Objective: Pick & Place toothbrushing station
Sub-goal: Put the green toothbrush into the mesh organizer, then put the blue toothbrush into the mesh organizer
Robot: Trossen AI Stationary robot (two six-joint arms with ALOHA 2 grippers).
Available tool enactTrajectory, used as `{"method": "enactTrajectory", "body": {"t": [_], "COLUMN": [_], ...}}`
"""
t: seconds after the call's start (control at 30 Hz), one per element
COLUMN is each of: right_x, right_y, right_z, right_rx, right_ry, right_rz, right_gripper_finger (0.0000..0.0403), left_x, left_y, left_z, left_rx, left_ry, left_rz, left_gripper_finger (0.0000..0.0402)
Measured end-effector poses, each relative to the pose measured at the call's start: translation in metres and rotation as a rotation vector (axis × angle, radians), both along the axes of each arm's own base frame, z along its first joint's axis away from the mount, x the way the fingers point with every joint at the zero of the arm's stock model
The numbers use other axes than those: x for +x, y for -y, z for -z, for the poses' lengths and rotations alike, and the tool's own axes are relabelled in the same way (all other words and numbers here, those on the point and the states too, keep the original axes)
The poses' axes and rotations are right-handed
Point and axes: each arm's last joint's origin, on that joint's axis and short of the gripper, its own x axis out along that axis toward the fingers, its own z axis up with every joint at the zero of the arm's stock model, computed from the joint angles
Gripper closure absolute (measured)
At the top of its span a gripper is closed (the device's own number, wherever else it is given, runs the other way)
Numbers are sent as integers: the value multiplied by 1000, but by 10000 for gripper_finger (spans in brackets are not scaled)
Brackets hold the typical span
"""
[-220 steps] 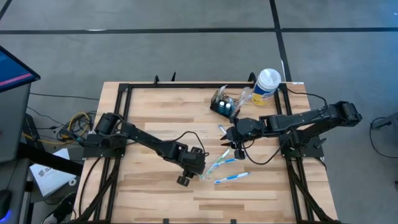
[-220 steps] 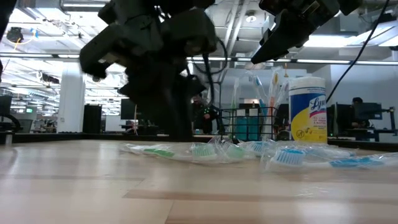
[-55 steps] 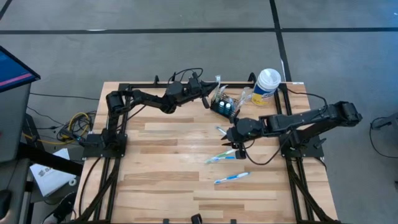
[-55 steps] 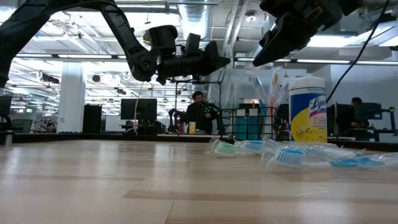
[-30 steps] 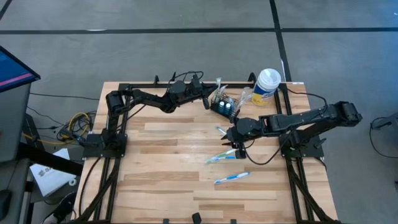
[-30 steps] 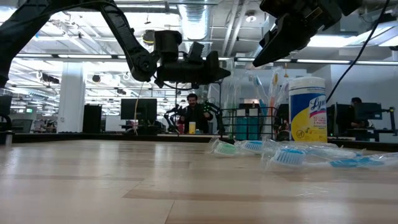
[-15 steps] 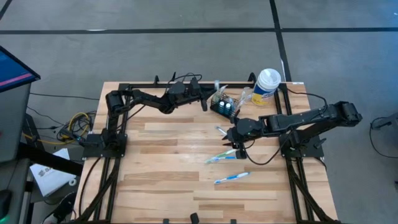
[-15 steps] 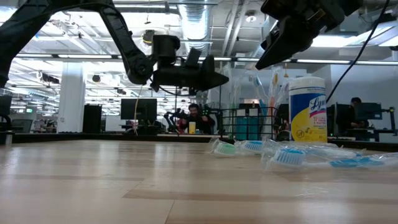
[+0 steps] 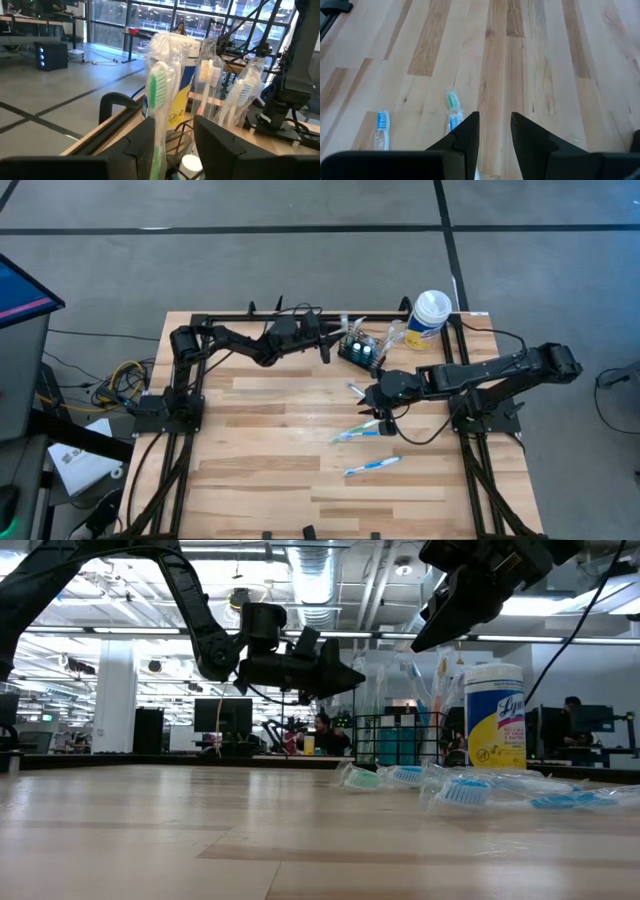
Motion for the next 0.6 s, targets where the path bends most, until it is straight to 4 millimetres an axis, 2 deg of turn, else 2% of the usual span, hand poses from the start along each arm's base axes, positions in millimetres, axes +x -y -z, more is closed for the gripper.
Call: {"method": "enactTrajectory", "body": {"t": [0.3, 0.47, 0.6], "right_x": [0, -6, -11], "right_y": [2, 2, 3], "right_z": [1, 6, 10], "right_rx": [66, 100, 123], "right_ry": [-10, -89, -150], "right_rz": [106, 155, 229], "right_gripper_finger": [301, 301, 301], "left_x": [-6, -10, -16], "left_y": [3, 5, 8], "left_z": [10, 15, 10], "left_rx": [-23, -37, -25], "left_ry": [-32, -50, -48], "left_rz": [1, 10, 10], "left_gripper_finger": [253, 246, 245]}}
